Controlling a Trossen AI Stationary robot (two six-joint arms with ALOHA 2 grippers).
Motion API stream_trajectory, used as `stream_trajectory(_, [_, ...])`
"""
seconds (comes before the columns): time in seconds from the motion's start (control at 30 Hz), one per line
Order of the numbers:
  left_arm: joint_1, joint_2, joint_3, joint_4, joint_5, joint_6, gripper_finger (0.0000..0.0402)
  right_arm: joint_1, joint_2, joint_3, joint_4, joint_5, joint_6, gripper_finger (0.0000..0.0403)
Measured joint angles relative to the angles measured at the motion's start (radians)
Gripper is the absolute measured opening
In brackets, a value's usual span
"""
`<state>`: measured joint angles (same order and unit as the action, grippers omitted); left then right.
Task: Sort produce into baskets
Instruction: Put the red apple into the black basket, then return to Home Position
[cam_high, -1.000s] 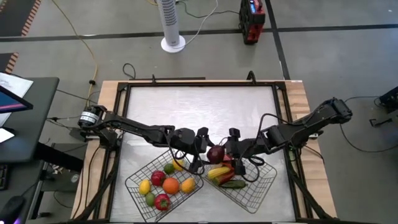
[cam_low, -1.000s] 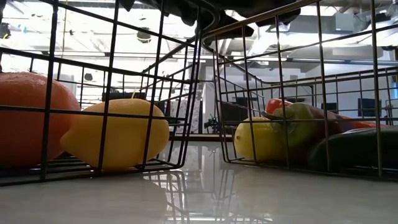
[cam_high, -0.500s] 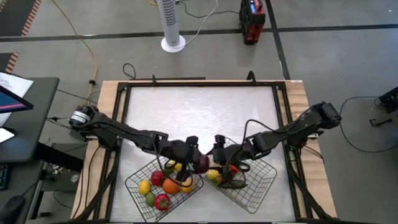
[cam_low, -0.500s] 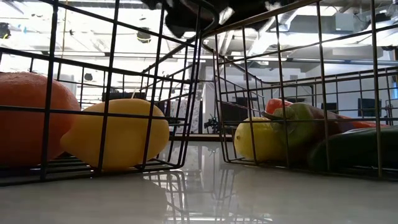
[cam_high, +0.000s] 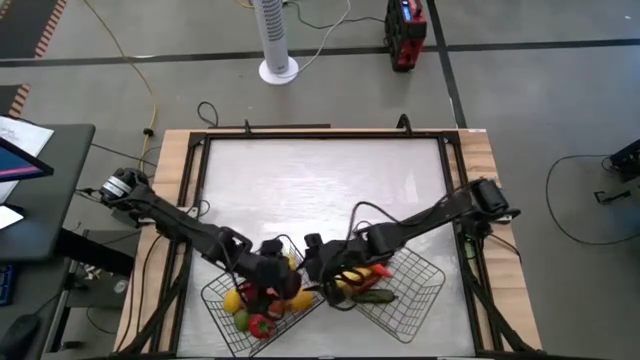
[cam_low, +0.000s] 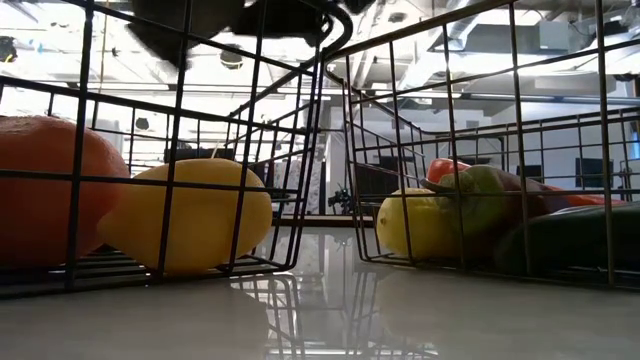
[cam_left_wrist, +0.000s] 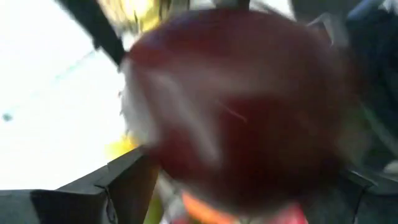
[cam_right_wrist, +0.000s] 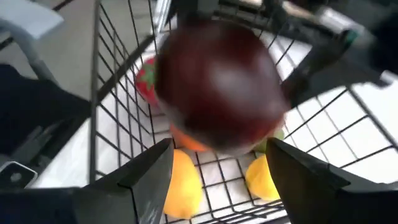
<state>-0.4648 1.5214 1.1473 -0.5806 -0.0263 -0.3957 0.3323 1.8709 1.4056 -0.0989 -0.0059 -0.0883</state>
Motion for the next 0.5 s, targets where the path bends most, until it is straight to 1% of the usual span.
stream_trajectory(0.13, [-0.021,-0.006,0.0,-0.177,0.005,-0.084,0.0316,-0.019,0.047,0.079,-0.109,-0.001,-0.018,0.0285])
stream_trajectory(0.23, [-0.025,-0.006,-0.001,-0.262,0.009,-0.115,0.0316,-0.03,0.049,0.095,-0.141,0.002,-0.025,0.0285])
stream_trajectory(0.3, [-0.024,-0.006,-0.004,-0.269,0.013,-0.115,0.0316,-0.039,0.048,0.097,-0.149,0.002,-0.025,0.0285])
stream_trajectory(0.4, [-0.021,-0.006,0.0,-0.273,0.003,-0.088,0.0316,-0.048,0.016,0.095,-0.21,0.003,-0.024,0.0285])
stream_trajectory(0.47, [-0.021,-0.006,0.018,-0.272,-0.045,-0.062,0.0316,-0.05,-0.024,0.096,-0.241,0.004,-0.025,0.0285])
stream_trajectory(0.5, [-0.021,-0.011,0.029,-0.271,-0.086,-0.051,0.0316,-0.05,-0.047,0.095,-0.251,0.004,-0.026,0.0285])
